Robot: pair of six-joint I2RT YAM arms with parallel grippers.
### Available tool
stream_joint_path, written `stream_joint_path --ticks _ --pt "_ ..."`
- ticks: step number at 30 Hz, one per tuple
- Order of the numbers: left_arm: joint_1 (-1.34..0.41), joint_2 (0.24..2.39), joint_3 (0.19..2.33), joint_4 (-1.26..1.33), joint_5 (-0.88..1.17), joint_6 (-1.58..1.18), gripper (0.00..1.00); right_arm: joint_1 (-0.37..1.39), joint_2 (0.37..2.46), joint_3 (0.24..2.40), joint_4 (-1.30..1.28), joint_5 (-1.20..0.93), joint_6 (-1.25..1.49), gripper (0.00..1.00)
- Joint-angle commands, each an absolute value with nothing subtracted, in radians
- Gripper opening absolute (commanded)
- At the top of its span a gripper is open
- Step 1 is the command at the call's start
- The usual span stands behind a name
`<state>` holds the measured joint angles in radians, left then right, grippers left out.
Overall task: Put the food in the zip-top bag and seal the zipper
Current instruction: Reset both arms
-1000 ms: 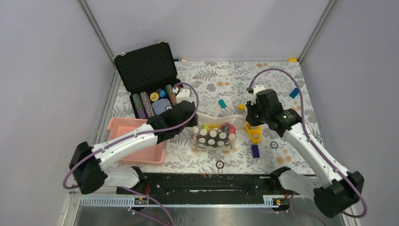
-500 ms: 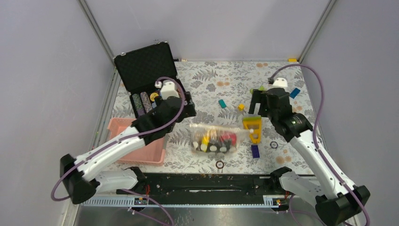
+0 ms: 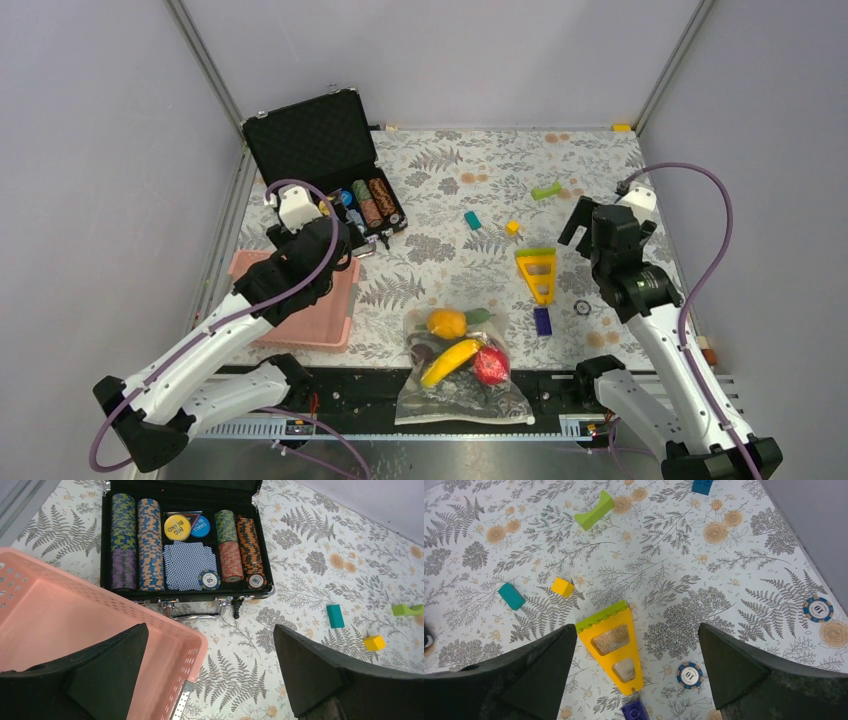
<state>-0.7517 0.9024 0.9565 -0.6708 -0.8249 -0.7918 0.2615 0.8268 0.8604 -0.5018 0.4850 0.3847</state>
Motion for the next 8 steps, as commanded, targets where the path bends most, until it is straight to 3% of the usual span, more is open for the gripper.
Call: stream_joint_path --ticks 1,8 --pt "-0.744 0.878 0.964 -0.685 -0.884 -0.81 0.99 0.259 0.804 0.845 -0.463 0.565 0.398 1.0" --pt "-0.738 0.9 0.981 -0.69 -0.886 -0.799 0.99 0.259 0.807 0.844 -0.463 0.575 0.399 1.0"
